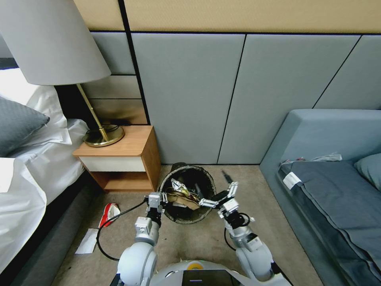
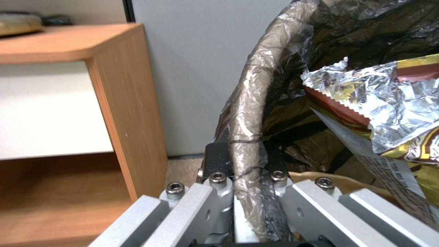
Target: Pick up the trash bin, then pick up the garbage from the floor and place it into the trash bin.
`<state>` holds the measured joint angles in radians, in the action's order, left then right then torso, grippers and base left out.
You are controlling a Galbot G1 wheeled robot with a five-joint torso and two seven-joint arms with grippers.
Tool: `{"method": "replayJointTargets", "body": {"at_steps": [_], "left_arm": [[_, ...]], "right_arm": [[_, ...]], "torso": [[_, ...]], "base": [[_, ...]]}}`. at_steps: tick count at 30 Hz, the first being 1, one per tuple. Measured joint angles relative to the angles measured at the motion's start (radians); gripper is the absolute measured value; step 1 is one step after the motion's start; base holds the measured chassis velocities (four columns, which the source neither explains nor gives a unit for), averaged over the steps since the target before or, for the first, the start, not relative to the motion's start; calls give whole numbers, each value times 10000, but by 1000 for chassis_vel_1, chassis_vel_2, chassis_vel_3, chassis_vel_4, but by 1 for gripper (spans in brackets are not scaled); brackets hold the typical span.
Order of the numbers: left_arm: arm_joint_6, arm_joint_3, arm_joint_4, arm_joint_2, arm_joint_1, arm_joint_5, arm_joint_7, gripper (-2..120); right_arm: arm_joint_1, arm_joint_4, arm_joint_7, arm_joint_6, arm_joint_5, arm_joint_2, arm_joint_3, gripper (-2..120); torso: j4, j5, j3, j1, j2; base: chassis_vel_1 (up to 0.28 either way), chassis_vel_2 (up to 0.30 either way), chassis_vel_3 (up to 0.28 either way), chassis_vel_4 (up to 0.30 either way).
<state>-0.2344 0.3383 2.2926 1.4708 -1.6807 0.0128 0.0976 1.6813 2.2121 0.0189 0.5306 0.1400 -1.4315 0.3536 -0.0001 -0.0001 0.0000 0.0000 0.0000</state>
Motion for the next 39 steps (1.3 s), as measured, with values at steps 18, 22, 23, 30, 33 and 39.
{"method": "replayJointTargets", "body": {"at_steps": [18,22,23,30,33,39], "left_arm": [[20,49,74,-157,-466,6,-175,0],[26,-46,74,-210,-600,57,-201,0],[26,-65,75,-214,-630,84,-213,0],[28,-55,114,-245,-767,134,-283,0],[30,-46,124,-246,-782,153,-312,0],[29,-45,128,-233,-784,169,-346,0]], "right_arm": [[436,-323,10,586,-622,-496,1133,100],[457,-365,-7,640,-698,-574,1192,100],[399,-361,-17,629,-706,-595,1182,100],[204,-364,-29,507,-741,-593,1134,100],[155,-364,-40,465,-766,-581,1124,100],[77,-368,-53,417,-797,-559,1116,100]], "torso": [[1,0,0,0,0],[1,0,0,0,0],[1,0,0,0,0],[1,0,0,0,0],[1,1,0,0,0],[0,0,0,0,0]], "base": [[0,0,0,0],[0,0,0,0],[0,0,0,0],[0,0,0,0],[0,0,0,0],[26,21,25,22]]}}
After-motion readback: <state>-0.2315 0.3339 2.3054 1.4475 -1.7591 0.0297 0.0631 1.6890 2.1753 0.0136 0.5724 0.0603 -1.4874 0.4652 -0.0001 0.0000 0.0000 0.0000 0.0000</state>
